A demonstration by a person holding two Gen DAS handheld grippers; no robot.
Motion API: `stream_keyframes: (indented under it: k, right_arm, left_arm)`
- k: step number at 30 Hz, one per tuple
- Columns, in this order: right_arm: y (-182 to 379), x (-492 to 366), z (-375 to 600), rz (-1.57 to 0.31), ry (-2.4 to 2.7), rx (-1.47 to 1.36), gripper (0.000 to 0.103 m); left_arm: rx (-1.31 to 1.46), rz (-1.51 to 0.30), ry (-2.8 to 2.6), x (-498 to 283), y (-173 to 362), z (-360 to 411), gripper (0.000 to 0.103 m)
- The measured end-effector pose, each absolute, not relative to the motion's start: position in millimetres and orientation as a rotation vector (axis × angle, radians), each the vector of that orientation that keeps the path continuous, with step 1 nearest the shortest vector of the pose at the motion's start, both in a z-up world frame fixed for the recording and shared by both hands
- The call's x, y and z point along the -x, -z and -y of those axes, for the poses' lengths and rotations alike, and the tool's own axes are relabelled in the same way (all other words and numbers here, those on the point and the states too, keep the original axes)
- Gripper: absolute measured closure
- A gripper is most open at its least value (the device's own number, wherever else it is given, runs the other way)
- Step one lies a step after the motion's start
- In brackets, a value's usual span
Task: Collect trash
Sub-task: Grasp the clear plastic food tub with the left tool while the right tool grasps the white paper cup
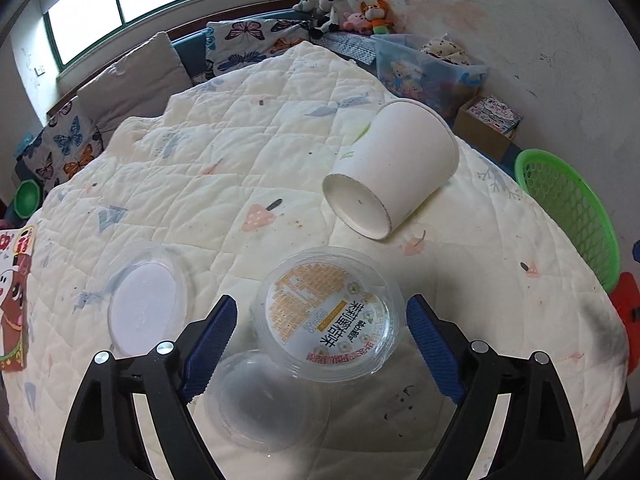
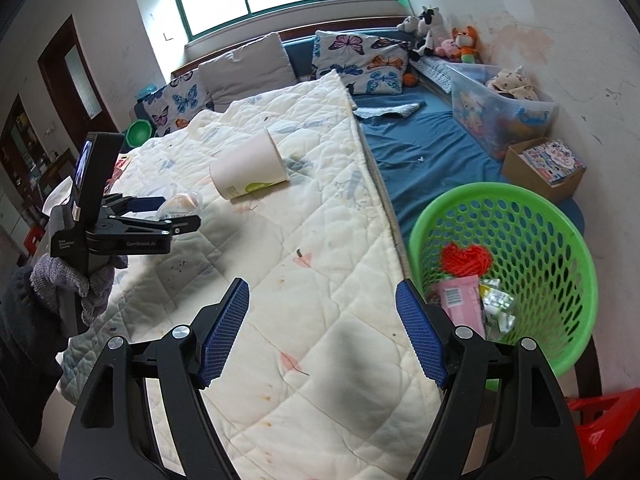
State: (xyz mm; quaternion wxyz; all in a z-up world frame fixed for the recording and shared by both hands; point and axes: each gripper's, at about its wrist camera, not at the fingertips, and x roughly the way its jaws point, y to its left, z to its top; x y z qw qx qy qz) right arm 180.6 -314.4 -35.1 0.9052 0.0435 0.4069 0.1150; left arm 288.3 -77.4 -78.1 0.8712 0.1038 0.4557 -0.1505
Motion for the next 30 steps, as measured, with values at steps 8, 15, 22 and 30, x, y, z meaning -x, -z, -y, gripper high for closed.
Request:
stream_keyframes:
  k: [8,15,22,30]
  right_arm:
    - [34,-190,299,-0.857,-0.262,-0.084,0.027]
    - [31,-210,285,-0.866,-0.287,-0.077,0.027]
    - [30,-243,254,-0.851,-0.336,-0.022,0.018]
    - [42,-283,223,-0.843,-0.38,0.046,0.008]
  left_arm:
    - [-0.204,-0.94,0.342,-286,82,78,0.036]
    - [-0.148,-0.892,0.34,-272,64,67,0.036]
    - [-0.092,-0.833,0.308,-253,36,44,0.036]
    - [-0.042,-0.803,0.279,-238,19,18,0.036]
